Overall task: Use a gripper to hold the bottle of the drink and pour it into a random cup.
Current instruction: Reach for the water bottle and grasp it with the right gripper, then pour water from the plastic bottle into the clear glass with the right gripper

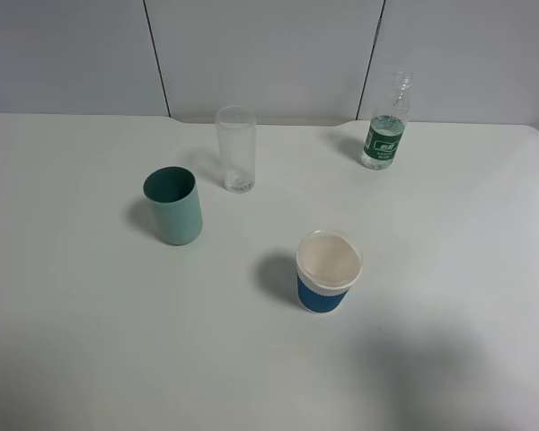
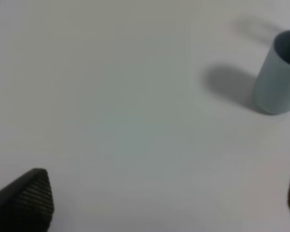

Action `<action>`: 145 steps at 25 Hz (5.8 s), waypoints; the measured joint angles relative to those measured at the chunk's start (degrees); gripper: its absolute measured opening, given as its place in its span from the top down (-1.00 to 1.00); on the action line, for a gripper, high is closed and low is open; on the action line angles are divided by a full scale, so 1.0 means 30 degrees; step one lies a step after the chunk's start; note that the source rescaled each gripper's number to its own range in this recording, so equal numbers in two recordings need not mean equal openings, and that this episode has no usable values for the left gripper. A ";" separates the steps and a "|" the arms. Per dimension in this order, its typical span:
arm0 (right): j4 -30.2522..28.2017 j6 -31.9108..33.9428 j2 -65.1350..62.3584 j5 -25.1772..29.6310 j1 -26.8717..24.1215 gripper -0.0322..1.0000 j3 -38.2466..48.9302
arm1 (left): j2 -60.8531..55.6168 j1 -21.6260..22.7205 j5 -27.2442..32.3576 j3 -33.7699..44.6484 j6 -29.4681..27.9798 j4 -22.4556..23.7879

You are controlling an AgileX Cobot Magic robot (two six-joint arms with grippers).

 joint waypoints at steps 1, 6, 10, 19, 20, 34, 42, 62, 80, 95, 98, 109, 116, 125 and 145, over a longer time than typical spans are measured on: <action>0.0000 0.0000 0.0151 0.0000 0.0000 -0.26 -0.0083 | 0.0000 0.0000 0.0000 0.0000 0.0000 0.0000; 0.0000 0.0000 0.1855 -0.0896 0.0000 -0.26 -0.1130 | 0.0000 0.0000 0.0000 0.0000 0.0000 0.0000; 0.0000 -0.0091 0.3513 -0.2022 0.0000 -0.26 -0.1362 | 0.0000 0.0000 0.0000 0.0000 0.0000 0.0000; -0.0039 -0.0144 0.7633 -0.5667 0.0000 -0.30 -0.1375 | 0.0000 0.0000 0.0000 0.0000 0.0000 -0.0017; -0.0078 -0.0144 0.8060 -0.5904 0.0000 -0.33 -0.1383 | 0.0000 0.0000 0.0000 0.0000 0.0000 -0.0017; -0.4691 0.1898 1.5059 -1.0425 0.0000 -1.00 -0.1383 | 0.0000 0.0000 0.0000 0.0000 0.0000 -0.0035; -0.5045 0.2068 1.8553 -1.4757 0.0000 -1.00 -0.1383 | 0.0000 0.0000 0.0000 0.0000 0.0000 -0.0018; -0.5071 0.1497 3.1083 -2.8552 -0.0122 -1.00 -0.1428 | 0.0000 0.0000 0.0000 0.0000 0.0000 -0.0018; -0.3348 -0.1158 3.7165 -3.9418 -0.0474 -1.00 -0.1508 | 0.0000 0.0000 0.0000 0.0000 -0.0014 -0.0018; -0.6188 -0.0970 3.9735 -3.8263 -0.0474 -1.00 -0.5809 | 0.0000 0.0000 0.0000 0.0000 -0.0014 -0.0018; -0.6725 -0.0970 4.0089 -3.7935 -0.0474 -1.00 -0.6364 | 0.0000 0.0000 0.0000 0.0000 -0.0014 -0.0018; -0.8176 -0.0970 4.0271 -3.7484 -0.0474 -1.00 -0.8011 | 0.0000 0.0000 0.0000 0.0000 -0.0014 -0.0018; -0.8726 -0.0072 4.1359 -3.6929 -0.0474 -0.98 -0.9645 | 0.0000 0.0000 0.0000 0.0000 -0.0014 -0.0018; -0.9210 0.0733 4.2452 -3.6766 -0.0474 -0.91 -1.1156 | 0.0000 0.0000 0.0000 0.0000 -0.0014 -0.0018; -0.9902 0.2404 4.2887 -3.6051 0.0272 0.94 -1.1691 | 0.0000 0.0000 0.0000 0.0000 -0.0014 -0.0018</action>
